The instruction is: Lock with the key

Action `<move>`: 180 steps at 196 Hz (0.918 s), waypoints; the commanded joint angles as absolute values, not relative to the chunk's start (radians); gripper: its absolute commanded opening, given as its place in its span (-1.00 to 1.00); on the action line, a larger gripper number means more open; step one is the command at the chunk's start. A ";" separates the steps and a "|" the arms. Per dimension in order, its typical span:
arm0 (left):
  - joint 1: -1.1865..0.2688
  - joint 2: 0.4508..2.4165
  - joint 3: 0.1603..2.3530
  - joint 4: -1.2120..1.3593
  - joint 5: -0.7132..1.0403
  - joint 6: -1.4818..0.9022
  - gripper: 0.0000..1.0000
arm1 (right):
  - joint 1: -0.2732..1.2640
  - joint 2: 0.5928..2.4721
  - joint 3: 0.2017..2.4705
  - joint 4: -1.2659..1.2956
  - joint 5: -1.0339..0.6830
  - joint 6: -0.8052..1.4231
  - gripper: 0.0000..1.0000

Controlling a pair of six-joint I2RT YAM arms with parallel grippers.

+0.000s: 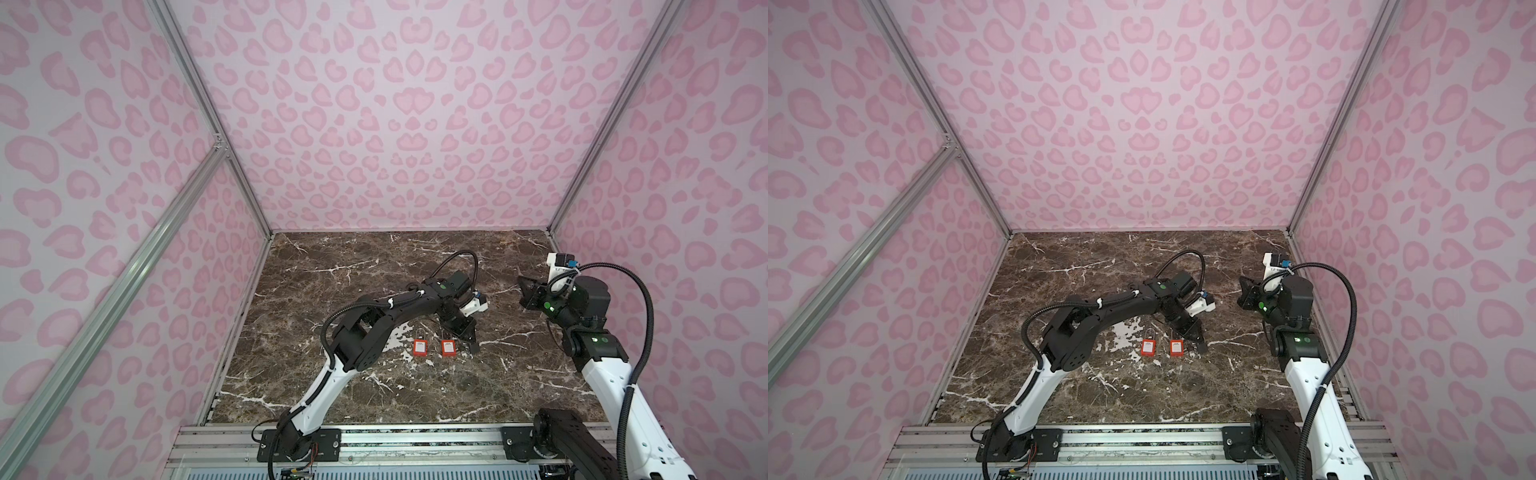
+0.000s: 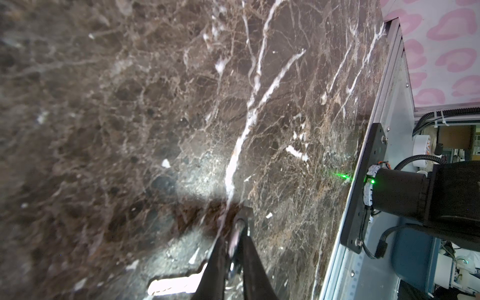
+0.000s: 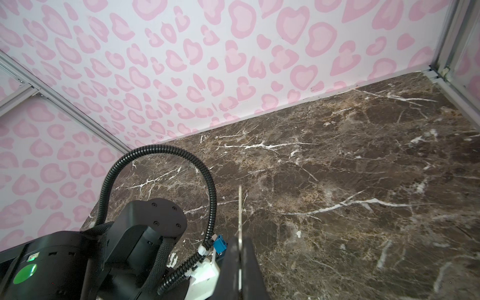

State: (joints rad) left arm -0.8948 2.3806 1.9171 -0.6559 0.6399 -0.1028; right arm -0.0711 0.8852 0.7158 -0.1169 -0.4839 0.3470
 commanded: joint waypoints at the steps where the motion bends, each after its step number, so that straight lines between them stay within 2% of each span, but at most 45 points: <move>1: -0.894 2.399 1.935 -0.671 0.647 -0.099 -0.68 | -0.070 0.882 0.712 -0.089 -0.503 0.344 -1.00; 62: -0.894 2.408 1.947 -0.672 0.644 -0.102 -0.68 | -0.071 0.870 0.699 -0.088 -0.510 0.352 -1.00; 116: -0.894 2.398 1.950 -0.668 0.626 -0.103 -0.40 | -0.071 0.867 0.687 -0.078 -0.513 0.364 -1.00; 180: -0.891 2.399 1.979 -0.642 0.611 -0.119 -0.29 | -0.071 0.868 0.698 -0.137 -0.537 0.441 -1.00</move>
State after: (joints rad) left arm -0.8936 2.3989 1.9530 -0.6563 0.6140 -0.1081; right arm -0.0711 0.8642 0.6979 -0.1074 -0.5198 0.3920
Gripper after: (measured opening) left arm 0.355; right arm 0.048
